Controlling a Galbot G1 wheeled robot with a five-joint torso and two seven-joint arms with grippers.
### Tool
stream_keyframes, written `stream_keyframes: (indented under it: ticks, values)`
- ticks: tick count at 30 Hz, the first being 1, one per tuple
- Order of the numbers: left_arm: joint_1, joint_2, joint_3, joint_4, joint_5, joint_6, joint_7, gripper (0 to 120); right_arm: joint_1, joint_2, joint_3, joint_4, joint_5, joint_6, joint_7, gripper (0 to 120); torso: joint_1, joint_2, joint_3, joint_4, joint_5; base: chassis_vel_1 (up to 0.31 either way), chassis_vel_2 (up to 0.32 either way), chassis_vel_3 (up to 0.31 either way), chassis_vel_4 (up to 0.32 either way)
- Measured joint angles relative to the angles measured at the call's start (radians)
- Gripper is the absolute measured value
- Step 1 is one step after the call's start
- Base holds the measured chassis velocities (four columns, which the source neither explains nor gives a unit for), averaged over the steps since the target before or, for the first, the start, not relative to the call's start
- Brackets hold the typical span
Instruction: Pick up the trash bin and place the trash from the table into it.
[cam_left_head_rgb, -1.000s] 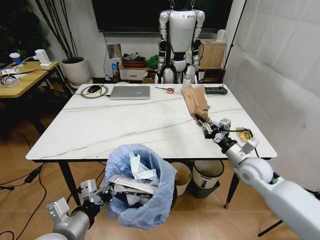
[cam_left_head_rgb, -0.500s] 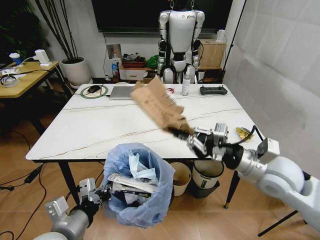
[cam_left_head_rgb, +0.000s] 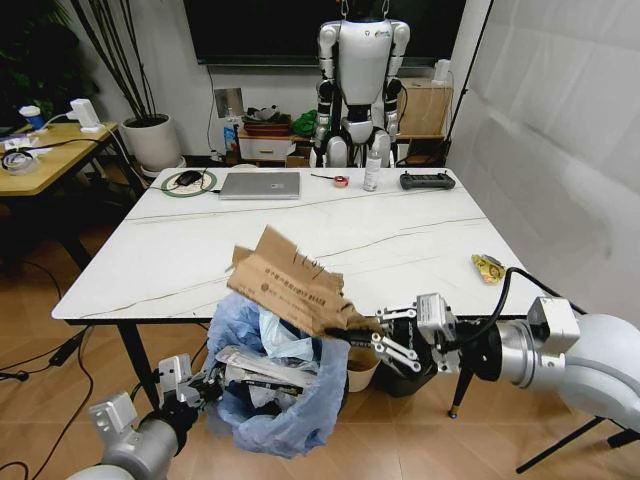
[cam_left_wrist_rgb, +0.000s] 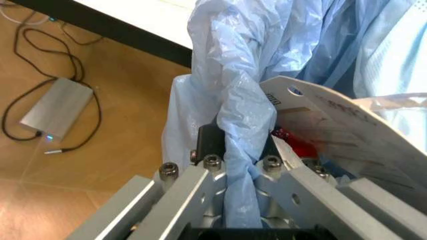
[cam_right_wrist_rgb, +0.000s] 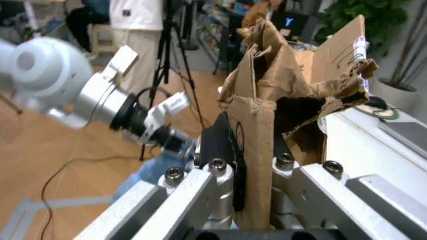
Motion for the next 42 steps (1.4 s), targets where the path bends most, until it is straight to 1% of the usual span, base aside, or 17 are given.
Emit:
stream_keyframes:
  ticks: [1,3,6,7,12,14,18,20,21,24,31,34,42]
  values:
    - [0.000,0.000,0.000,0.000,0.000,0.000,0.000,0,0.000,0.000,0.000,0.000,0.000,0.000,0.000,0,0.000,0.000,0.000,0.0000,0.0000,0.000,0.000,0.000,0.000]
    - [0.001,-0.003,0.007,-0.007,0.000,0.008,0.001,0,-0.016,0.023,-0.014,0.018,0.006,0.012,0.056,0,0.000,0.000,0.000,0.0002,0.0003,0.000,0.000,0.000,0.000]
    - [0.002,-0.005,0.010,-0.013,0.000,0.015,0.002,0,-0.039,0.059,-0.030,0.007,-0.015,0.050,0.064,0,0.000,0.000,0.000,0.0001,0.0004,0.000,0.000,0.000,0.000]
    - [0.002,-0.005,0.010,-0.013,0.000,0.015,0.002,0,-0.039,0.059,-0.030,0.007,-0.015,0.050,0.064,0,0.000,0.000,0.000,0.0001,0.0004,0.000,0.000,0.000,0.000]
    - [0.006,-0.010,0.013,-0.021,-0.015,0.060,-0.024,0,-0.047,0.122,-0.054,-0.057,-0.053,0.100,0.018,0,0.000,0.000,0.000,0.0001,0.0003,0.000,0.000,0.000,0.000]
    - [0.008,-0.012,0.013,-0.024,-0.017,0.075,-0.030,0,-0.049,0.134,-0.057,-0.068,-0.057,0.104,0.010,0,0.000,0.000,0.000,0.0001,0.0003,0.000,0.000,0.000,0.000]
    - [0.017,-0.020,0.009,-0.038,-0.020,0.122,-0.047,0,-0.063,0.187,-0.071,-0.101,-0.080,0.108,-0.026,0,0.000,0.000,0.000,0.0001,0.0003,0.000,0.000,0.000,0.000]
    - [0.021,-0.020,0.004,-0.039,-0.024,0.132,-0.049,0,-0.071,0.206,-0.078,-0.112,-0.089,0.108,-0.049,0,0.000,0.000,0.000,0.0001,0.0003,0.000,0.000,0.000,0.000]
    - [0.021,-0.020,0.004,-0.039,-0.024,0.132,-0.049,0,-0.071,0.206,-0.078,-0.112,-0.089,0.108,-0.049,0,0.000,0.000,0.000,0.0001,0.0003,0.000,0.000,0.000,0.000]
    - [0.022,-0.021,-0.006,-0.039,-0.034,0.136,-0.049,0,-0.078,0.240,-0.097,-0.128,-0.097,0.107,-0.091,0,0.000,0.000,0.000,0.0000,0.0001,0.000,0.000,0.000,0.000]
    - [0.038,-0.023,-0.017,-0.041,-0.038,0.136,-0.039,0,-0.067,0.319,-0.183,-0.182,-0.129,0.107,-0.147,0,0.000,0.000,0.000,0.0001,0.0002,0.000,0.000,0.000,0.000]
    - [0.048,-0.029,-0.029,-0.041,-0.038,0.136,-0.037,0,-0.074,0.347,-0.197,-0.210,-0.147,0.109,-0.172,0,0.000,0.000,0.000,0.0001,0.0002,0.000,0.000,0.000,0.000]
    - [0.052,-0.044,-0.035,-0.041,-0.033,0.136,-0.037,0,-0.096,0.382,-0.211,-0.253,-0.199,0.122,-0.191,0,0.000,0.000,0.000,0.0001,0.0001,0.000,0.000,0.000,0.000]
